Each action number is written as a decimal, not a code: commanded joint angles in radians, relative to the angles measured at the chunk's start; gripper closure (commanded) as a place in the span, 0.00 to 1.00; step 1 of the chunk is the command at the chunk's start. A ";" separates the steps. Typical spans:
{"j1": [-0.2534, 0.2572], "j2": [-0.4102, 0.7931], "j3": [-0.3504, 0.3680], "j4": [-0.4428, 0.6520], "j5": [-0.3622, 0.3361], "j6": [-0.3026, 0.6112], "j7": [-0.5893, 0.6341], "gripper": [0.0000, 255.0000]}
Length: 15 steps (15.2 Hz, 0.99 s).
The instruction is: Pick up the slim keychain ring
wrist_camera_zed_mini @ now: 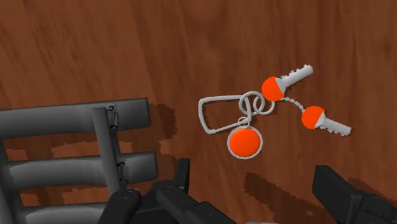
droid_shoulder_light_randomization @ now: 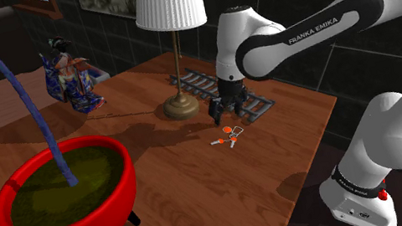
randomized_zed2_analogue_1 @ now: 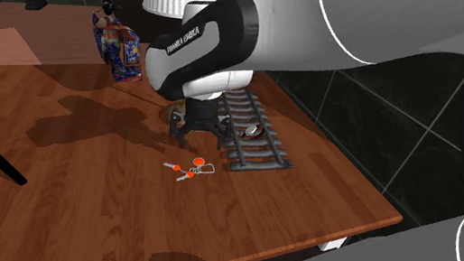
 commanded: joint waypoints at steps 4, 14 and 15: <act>-0.001 0.047 0.012 -0.033 -0.005 0.078 0.013 0.00; -0.002 0.065 0.014 -0.050 -0.007 0.112 0.015 1.00; -0.002 0.066 0.015 -0.048 -0.007 0.112 0.016 1.00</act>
